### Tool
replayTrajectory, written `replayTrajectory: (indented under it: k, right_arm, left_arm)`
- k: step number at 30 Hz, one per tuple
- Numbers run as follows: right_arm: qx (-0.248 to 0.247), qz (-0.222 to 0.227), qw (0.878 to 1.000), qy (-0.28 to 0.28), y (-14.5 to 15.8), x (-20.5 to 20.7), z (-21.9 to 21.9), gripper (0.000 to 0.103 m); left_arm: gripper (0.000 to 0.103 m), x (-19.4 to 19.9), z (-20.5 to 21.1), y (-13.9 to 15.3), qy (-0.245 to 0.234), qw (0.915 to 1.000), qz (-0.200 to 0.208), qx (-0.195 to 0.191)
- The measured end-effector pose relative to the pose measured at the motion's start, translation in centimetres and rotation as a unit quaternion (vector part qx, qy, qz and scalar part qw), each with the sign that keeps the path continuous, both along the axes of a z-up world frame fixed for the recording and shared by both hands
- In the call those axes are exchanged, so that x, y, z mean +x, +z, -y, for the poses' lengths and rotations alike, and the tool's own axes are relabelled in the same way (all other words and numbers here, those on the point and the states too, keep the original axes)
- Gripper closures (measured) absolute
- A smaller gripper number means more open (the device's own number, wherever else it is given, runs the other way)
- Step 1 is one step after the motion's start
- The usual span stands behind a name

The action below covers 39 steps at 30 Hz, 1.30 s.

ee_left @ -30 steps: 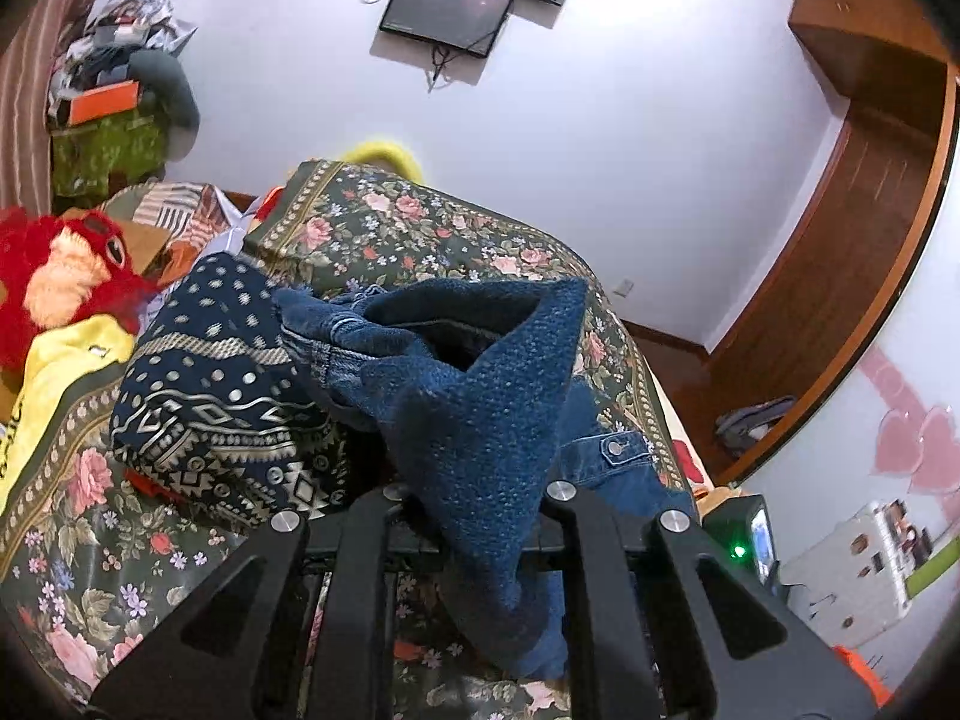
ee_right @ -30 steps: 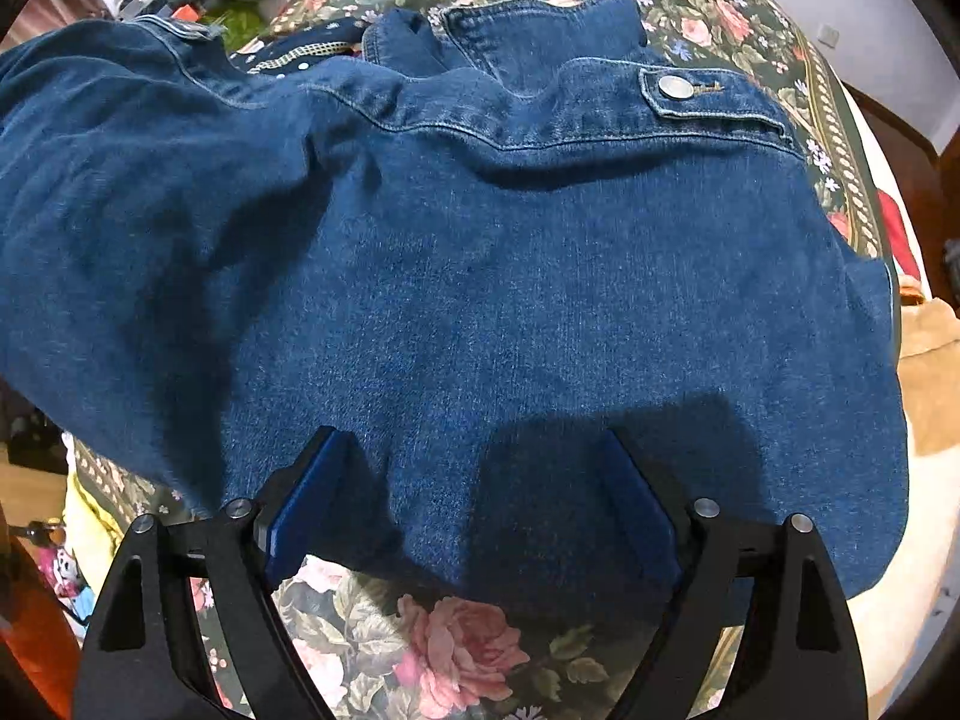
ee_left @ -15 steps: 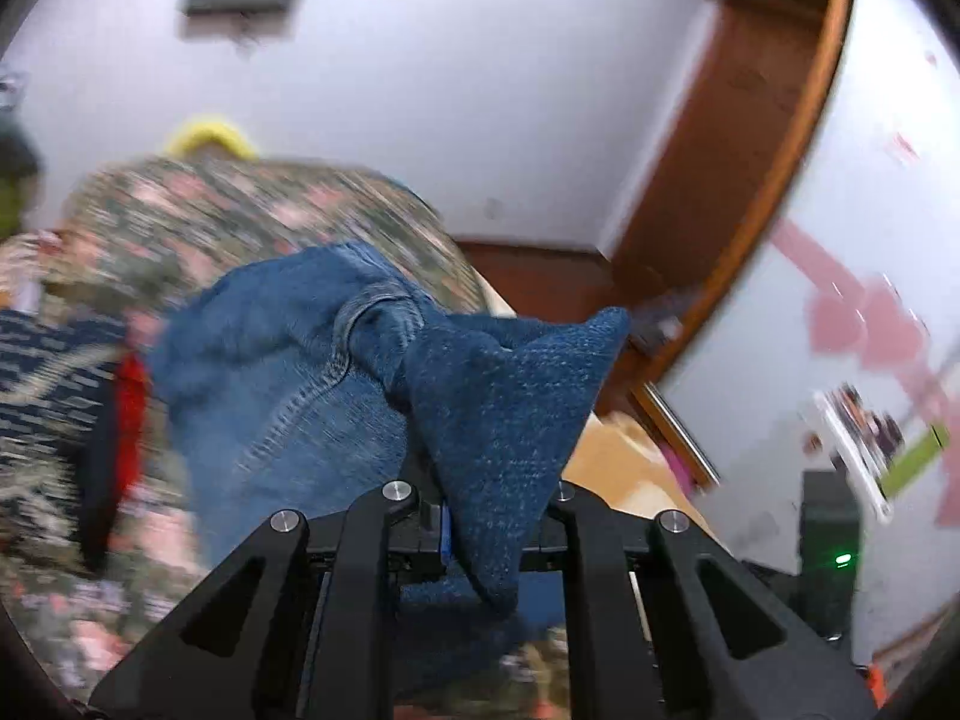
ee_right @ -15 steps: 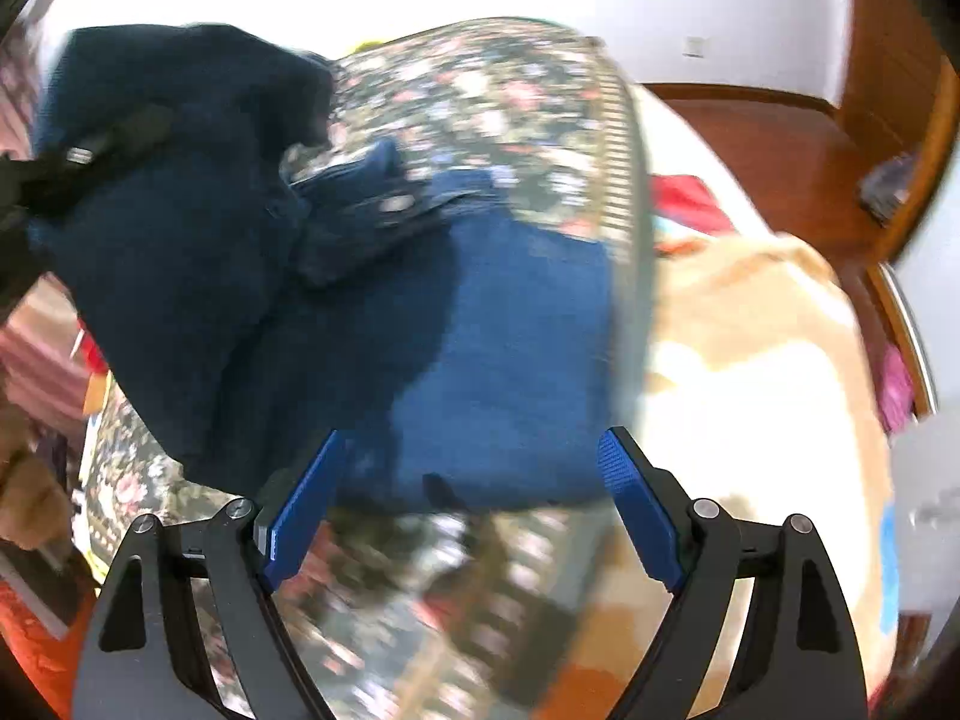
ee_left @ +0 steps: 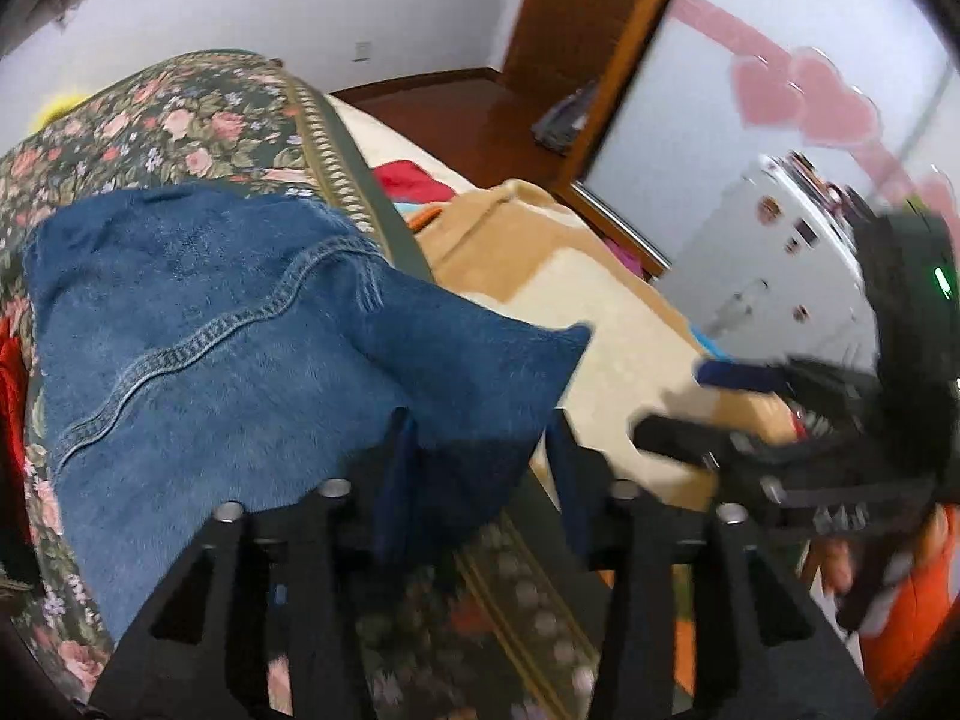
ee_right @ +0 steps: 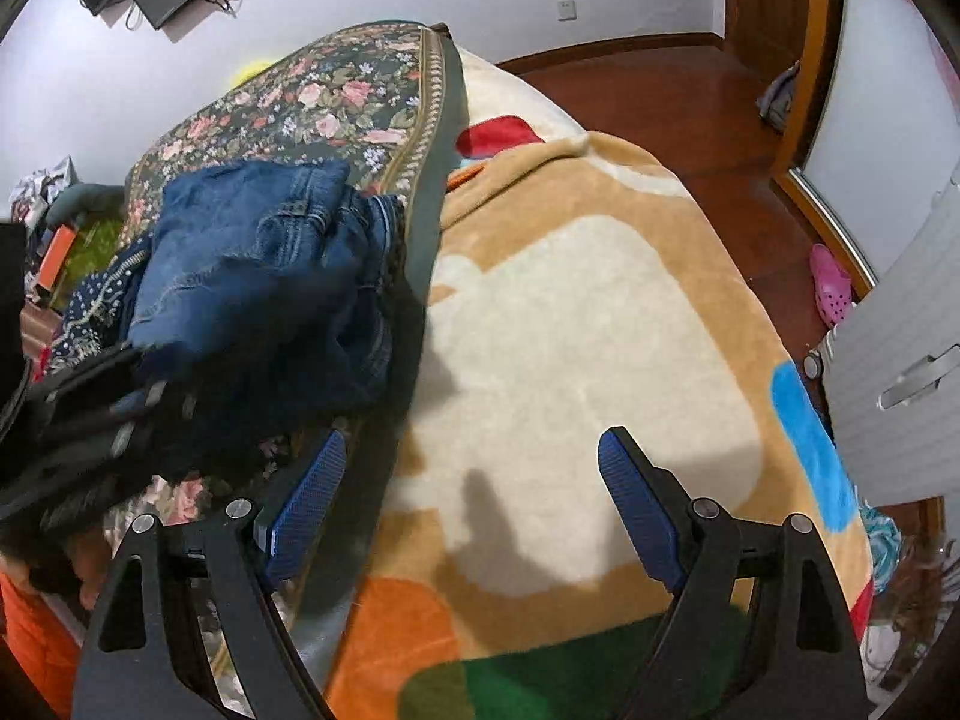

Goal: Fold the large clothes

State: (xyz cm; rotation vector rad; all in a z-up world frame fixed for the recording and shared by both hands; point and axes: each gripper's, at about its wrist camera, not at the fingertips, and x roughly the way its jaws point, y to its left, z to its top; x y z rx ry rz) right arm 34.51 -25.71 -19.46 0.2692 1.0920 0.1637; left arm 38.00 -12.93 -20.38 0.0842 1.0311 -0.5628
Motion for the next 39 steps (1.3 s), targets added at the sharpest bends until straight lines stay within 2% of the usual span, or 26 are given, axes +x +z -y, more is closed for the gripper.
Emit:
replayTrajectory:
  k: [4,7,12,14,17,20,24,26,28,31,34,36,39]
  right_arm:
    - [0.011,0.025,1.000,0.010,1.5,-0.5,-0.2,0.019]
    - [0.010,0.042,0.999,0.024,2.8,-0.4,-1.4,0.019]
    - [0.005,0.064,0.996,0.057,4.1,0.8,-4.3,0.019]
    - [0.001,0.067,0.995,0.074,4.0,1.7,-5.9,0.019]
    - [0.000,0.057,0.993,0.099,3.0,2.9,-7.8,0.019]
    - [-0.004,0.034,0.993,0.112,1.4,3.9,-8.9,0.019]
    - [-0.019,0.003,0.994,0.104,-1.0,4.7,-8.2,0.019]
    - [-0.013,-0.005,0.996,0.091,-1.8,4.7,-6.7,0.015]
    - [-0.014,-0.009,0.997,0.070,-2.1,4.8,-5.4,0.007]
    - [0.021,-0.025,0.998,0.045,-2.6,4.2,-3.0,0.005]
    - [0.015,-0.024,0.999,0.040,-2.2,3.4,-2.4,0.005]
    - [-0.005,-0.015,0.999,0.043,-1.6,3.0,-2.6,0.005]
    - [-0.028,-0.002,0.998,0.050,-0.7,2.8,-3.2,0.005]
  left_arm:
    - [0.050,-2.3,-1.4,1.9,0.021,0.9981,0.042,0.041]
    - [0.047,-2.8,-3.7,2.8,0.052,0.9951,0.063,0.055]
    - [0.034,-2.3,-8.9,4.0,0.125,0.9826,0.106,0.087]
    - [0.033,-1.8,-10.8,3.7,0.153,0.9788,0.100,0.092]
    - [0.033,-0.9,-13.1,1.7,0.178,0.9777,0.061,0.094]
    - [0.031,-0.5,-14.0,-1.1,0.170,0.9801,0.013,0.103]
    - [0.011,-1.9,-15.2,-2.6,0.184,0.9780,0.028,0.095]
    - [0.010,-2.4,-16.0,-3.0,0.188,0.9787,0.029,0.078]
    - [0.010,-2.8,-16.8,-3.4,0.192,0.9796,0.022,0.055]
    - [0.010,-3.3,-18.0,-3.5,0.203,0.9790,0.004,0.018]
    - [0.010,-3.5,-18.3,-3.1,0.204,0.9789,-0.015,0.004]
    - [0.010,-3.6,-18.5,-2.8,0.199,0.9798,-0.018,0.010]
    - [0.010,-3.6,-18.8,-1.9,0.211,0.9761,0.001,0.055]
